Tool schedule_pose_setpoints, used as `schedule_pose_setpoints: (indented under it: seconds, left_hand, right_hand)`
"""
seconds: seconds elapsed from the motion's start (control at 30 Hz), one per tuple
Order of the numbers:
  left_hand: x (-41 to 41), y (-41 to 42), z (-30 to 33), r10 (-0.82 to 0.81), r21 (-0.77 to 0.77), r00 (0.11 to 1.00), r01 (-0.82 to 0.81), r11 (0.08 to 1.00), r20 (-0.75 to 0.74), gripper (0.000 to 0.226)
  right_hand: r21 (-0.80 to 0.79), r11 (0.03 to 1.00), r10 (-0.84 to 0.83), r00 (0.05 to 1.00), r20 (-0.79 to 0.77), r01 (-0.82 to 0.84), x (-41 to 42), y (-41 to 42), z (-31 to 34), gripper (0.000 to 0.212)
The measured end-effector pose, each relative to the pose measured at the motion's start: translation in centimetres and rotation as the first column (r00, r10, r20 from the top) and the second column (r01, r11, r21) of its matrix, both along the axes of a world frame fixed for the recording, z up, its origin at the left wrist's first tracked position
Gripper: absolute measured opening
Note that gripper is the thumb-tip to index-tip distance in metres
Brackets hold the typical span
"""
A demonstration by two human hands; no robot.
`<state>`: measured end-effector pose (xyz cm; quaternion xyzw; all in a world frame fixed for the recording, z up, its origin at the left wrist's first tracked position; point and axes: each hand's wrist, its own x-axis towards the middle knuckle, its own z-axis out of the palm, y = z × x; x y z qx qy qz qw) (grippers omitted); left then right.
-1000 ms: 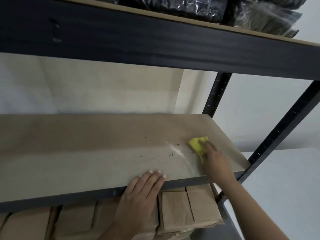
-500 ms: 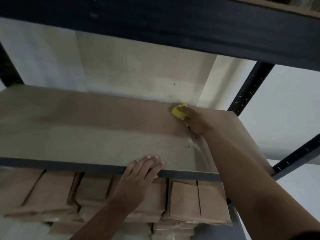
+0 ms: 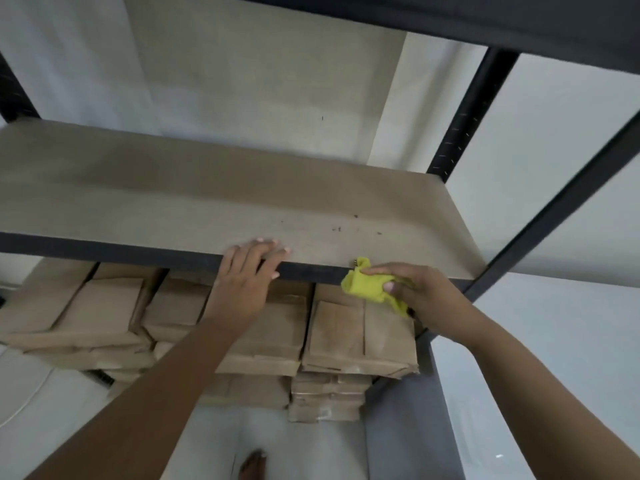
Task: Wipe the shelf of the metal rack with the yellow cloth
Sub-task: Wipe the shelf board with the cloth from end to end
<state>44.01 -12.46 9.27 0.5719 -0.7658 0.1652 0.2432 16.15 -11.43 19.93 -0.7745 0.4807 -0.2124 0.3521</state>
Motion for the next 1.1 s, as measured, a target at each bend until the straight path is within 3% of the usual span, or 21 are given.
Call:
schedule_pose_setpoints:
  seconds: [0.1, 0.17, 0.27, 0.4, 0.57, 0.83, 0.93, 1.0, 1.1]
  left_hand:
    - [-0.5, 0.6, 0.8, 0.033, 0.060, 0.999, -0.032, 0.998, -0.010, 0.046]
    - [-0.7, 1.1, 1.2, 0.043, 0.090, 0.999, -0.042, 0.995, -0.016, 0.047]
    - [-0.5, 1.4, 1.6, 0.033, 0.112, 0.999, -0.033, 0.993, 0.002, 0.051]
    - [0.2, 1.1, 2.0, -0.018, 0.126, 1.000, 0.019, 0.992, -0.002, 0.057]
    - [0.2, 0.6, 2.0, -0.034, 0.171, 0.996, 0.048, 0.984, -0.083, 0.062]
    - [1.1, 0.3, 1.5, -0.061, 0.183, 0.997, 0.051, 0.982, 0.051, 0.052]
    - [2.0, 0.4, 2.2, -0.098, 0.179, 0.995, 0.090, 0.980, 0.035, 0.042]
    - [3.5, -0.1, 3.6, -0.122, 0.166, 0.992, 0.124, 0.978, -0.020, 0.039]
    - [6.6, -2.4, 5.9, -0.085, 0.177, 0.996, 0.090, 0.980, -0.039, 0.044]
  right_hand:
    - [0.065, 0.993, -0.115, 0.971, 0.212, 0.103, -0.8, -0.1, 2.0, 0.028]
    - [-0.015, 0.974, -0.216, 0.954, 0.208, 0.224, -0.7, -1.9, 2.6, 0.030]
    - [-0.186, 0.929, -0.318, 0.947, 0.043, 0.320, -0.5, -5.5, 1.4, 0.034]
    - [-0.264, 0.929, -0.337, 0.889, -0.311, 0.260, -0.1, -8.8, -1.6, 0.041]
    - [-0.228, 0.949, -0.297, 0.866, -0.402, 0.220, 4.1, -10.9, -1.6, 0.046]
    - [-0.365, 0.931, -0.110, 0.966, -0.233, 0.018, 10.7, -3.7, -3.1, 0.045]
    - [-0.321, 0.940, -0.169, 0.975, -0.145, 0.115, 8.3, -3.5, -1.9, 0.040]
    - [-0.330, 0.885, -0.396, 0.904, -0.158, 0.330, 5.4, -5.0, -1.5, 0.037]
    - [-0.315, 0.765, -0.643, 0.683, -0.346, 0.561, 1.2, -8.1, -1.8, 0.044]
